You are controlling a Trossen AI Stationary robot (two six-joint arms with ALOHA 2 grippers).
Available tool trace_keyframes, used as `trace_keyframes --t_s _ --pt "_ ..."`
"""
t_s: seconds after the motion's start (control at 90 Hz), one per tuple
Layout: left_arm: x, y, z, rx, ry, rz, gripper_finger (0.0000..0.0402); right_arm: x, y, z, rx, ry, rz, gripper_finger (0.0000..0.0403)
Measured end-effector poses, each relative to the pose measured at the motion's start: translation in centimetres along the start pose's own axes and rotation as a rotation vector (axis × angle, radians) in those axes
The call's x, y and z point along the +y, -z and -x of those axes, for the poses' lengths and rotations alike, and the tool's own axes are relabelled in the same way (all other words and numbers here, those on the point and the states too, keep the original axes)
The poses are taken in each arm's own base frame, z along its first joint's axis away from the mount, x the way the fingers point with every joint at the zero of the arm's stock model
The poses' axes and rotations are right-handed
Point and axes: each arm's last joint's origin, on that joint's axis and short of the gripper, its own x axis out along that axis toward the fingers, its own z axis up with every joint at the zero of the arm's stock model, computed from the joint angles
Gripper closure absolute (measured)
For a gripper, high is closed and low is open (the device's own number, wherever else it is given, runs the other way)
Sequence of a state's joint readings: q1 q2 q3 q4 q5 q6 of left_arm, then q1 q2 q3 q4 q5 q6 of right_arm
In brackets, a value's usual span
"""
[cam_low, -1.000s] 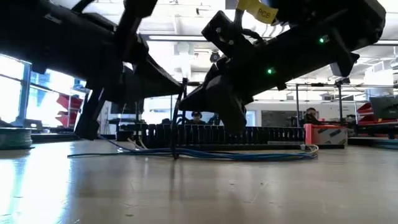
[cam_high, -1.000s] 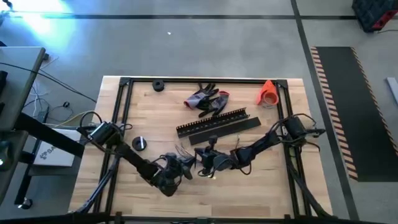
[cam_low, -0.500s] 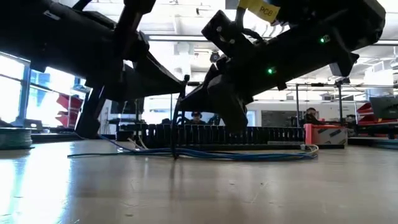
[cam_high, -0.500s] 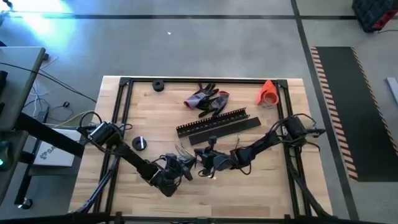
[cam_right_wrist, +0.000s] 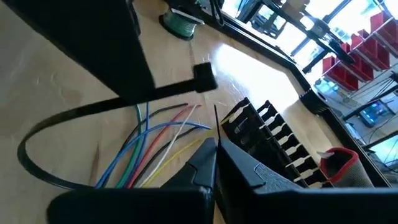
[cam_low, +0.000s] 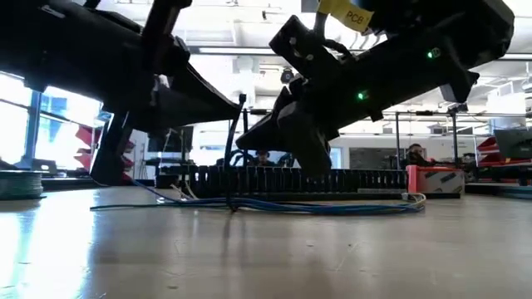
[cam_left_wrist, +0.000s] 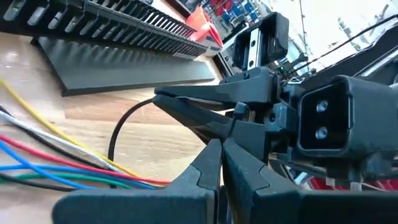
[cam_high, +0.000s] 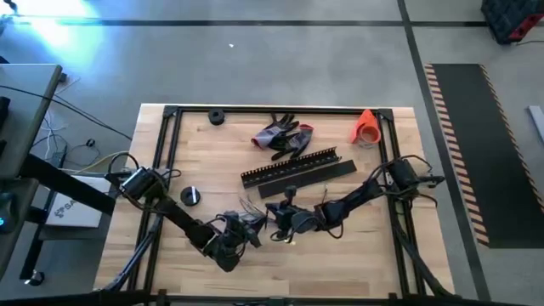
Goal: Ziptie cables
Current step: Wrap the cables using a black zip tie
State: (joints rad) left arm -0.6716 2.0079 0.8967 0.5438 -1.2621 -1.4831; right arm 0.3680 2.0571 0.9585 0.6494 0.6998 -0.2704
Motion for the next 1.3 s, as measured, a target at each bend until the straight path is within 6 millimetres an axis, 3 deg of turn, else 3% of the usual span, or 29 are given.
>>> trace_keyframes --t_s 0.822,1.1,1.3 --pt "0.0 0.0 0.0 0.002 0.0 0.04 0.0402 0.2 -0.9 0.5 -0.054 0.064 0.129 0.0403" --pt "0.0 0.0 0.1 0.003 0.002 0.052 0.0402 0.8 0.2 0.0 -0.024 0.074 0.149 0.0403" --pt "-0.1 0.1 0.1 0.004 0.004 0.068 0.0402 0.8 -0.1 0.0 -0.063 0.085 0.158 0.0403"
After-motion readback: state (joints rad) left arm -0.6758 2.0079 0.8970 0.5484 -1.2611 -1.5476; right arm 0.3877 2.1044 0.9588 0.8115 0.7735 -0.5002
